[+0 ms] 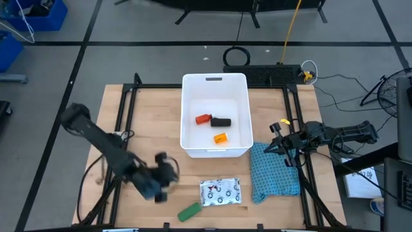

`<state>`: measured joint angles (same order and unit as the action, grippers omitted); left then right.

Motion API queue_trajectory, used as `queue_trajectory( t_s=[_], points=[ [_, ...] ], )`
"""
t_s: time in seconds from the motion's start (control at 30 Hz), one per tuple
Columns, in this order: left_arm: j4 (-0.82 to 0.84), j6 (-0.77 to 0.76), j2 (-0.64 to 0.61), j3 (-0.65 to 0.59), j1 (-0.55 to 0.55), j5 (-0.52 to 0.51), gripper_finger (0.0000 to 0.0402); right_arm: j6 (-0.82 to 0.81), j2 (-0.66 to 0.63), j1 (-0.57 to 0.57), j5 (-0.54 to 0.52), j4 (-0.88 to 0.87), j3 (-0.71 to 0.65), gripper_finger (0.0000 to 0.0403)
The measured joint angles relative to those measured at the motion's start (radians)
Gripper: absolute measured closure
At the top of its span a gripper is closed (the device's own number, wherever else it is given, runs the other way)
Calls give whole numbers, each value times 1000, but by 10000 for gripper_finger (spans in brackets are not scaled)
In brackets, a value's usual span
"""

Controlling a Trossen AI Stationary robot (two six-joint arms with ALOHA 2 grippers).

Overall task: Pick & place medical supplies in basket/bin
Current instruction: Put the green bandage into the white bin

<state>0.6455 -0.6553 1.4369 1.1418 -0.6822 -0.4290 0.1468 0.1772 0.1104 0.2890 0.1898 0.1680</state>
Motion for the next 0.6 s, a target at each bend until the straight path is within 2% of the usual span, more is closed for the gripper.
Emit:
queue_trajectory(
  t_s=[0.13, 0.23, 0.4, 0.6],
  points=[
    [-1, -26, 161, 98, -16, 141, 351, 2, 0, 0, 0, 0, 0, 403],
    [1, -4, 257, 162, -21, 199, 326, 3, 0, 0, -2, 1, 0, 403],
    [-12, -1, 359, 260, -7, 297, 235, 8, 0, 0, -2, 9, 0, 403],
    [-17, -90, 429, 330, 46, 309, 110, 35, 0, 0, -4, 12, 0, 403]
  ],
)
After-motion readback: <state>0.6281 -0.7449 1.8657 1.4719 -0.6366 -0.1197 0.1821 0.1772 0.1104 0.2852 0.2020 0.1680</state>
